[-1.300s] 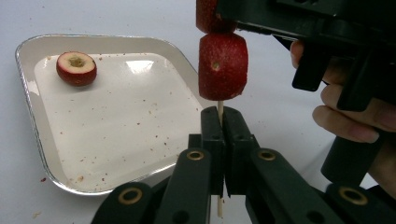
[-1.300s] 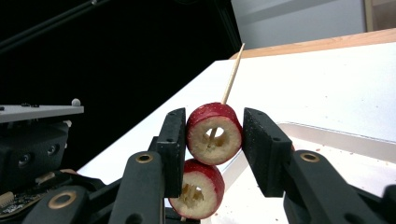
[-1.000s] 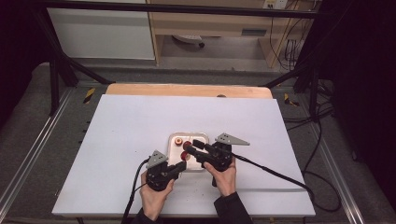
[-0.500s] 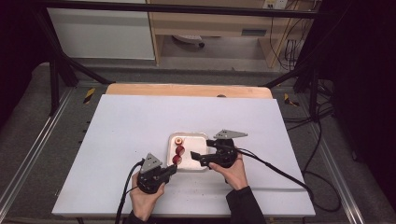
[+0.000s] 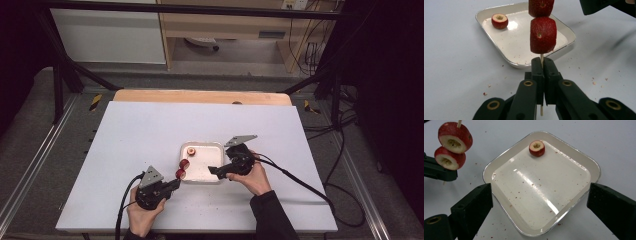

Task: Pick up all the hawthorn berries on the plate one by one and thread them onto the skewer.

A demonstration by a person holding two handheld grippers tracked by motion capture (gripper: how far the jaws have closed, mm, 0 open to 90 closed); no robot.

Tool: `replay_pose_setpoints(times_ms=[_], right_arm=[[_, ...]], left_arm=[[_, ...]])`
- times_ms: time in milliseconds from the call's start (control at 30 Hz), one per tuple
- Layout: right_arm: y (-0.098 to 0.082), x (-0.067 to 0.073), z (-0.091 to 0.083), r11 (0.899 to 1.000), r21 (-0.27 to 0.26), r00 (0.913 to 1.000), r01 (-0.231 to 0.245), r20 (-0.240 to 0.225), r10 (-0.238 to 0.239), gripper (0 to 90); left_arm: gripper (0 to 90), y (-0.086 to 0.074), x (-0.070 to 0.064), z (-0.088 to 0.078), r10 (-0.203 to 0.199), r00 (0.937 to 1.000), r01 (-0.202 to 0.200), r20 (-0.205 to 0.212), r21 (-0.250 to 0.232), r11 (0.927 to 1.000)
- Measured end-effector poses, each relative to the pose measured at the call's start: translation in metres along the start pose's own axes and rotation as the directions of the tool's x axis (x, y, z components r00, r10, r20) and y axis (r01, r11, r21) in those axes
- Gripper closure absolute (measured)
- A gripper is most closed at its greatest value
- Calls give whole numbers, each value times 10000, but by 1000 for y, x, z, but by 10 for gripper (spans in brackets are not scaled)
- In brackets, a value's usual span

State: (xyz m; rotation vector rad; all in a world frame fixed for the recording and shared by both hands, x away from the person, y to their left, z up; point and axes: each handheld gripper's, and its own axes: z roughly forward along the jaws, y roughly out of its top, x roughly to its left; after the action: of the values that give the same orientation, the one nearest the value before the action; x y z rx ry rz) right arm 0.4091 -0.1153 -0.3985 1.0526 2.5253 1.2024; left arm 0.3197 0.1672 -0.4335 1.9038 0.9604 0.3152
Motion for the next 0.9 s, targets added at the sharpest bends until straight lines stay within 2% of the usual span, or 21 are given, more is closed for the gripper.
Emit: replay_pose_setpoints(times_ms=[33, 67, 233, 367, 467, 567, 700, 733, 900], right_arm=[[0, 0, 0, 10000, 0, 10000, 0, 0, 0, 72], [5, 2, 3, 9992, 371, 9999, 164, 21, -165, 71], [14, 4, 10, 9953, 836, 9987, 482, 125, -494, 74], [26, 4, 18, 9891, 1241, 9966, 789, 130, -811, 82], [37, 4, 26, 9800, 1686, 9936, 1053, 217, -1105, 82], [42, 4, 29, 9789, 1777, 9941, 1009, 203, -1062, 82], [51, 4, 37, 9726, 2070, 9937, 1061, 129, -1111, 97], [56, 3, 42, 9677, 2241, 9921, 1156, 206, -1233, 99], [66, 2, 52, 9633, 2464, 9930, 1067, 226, -1158, 109]], left_arm=[[882, -1, 1, -1, -36, 10000, 36, 24, 6, 10000], [882, -2, 3, -5, -180, 9997, 183, -161, 198, 9996], [882, -5, 7, -8, -220, 9995, 225, -209, 233, 9995], [882, -6, 10, -10, -196, 9996, 202, -204, 288, 9994], [882, -7, 12, -13, -221, 9995, 227, -225, 270, 9994], [882, -8, 14, -14, -224, 9995, 230, -233, 287, 9993], [882, -9, 17, -16, -281, 9993, 289, -257, 299, 9991], [881, -10, 17, -16, -292, 9993, 299, -239, 294, 9991], [881, -11, 20, -18, -379, 9990, 387, -251, 308, 9988]])
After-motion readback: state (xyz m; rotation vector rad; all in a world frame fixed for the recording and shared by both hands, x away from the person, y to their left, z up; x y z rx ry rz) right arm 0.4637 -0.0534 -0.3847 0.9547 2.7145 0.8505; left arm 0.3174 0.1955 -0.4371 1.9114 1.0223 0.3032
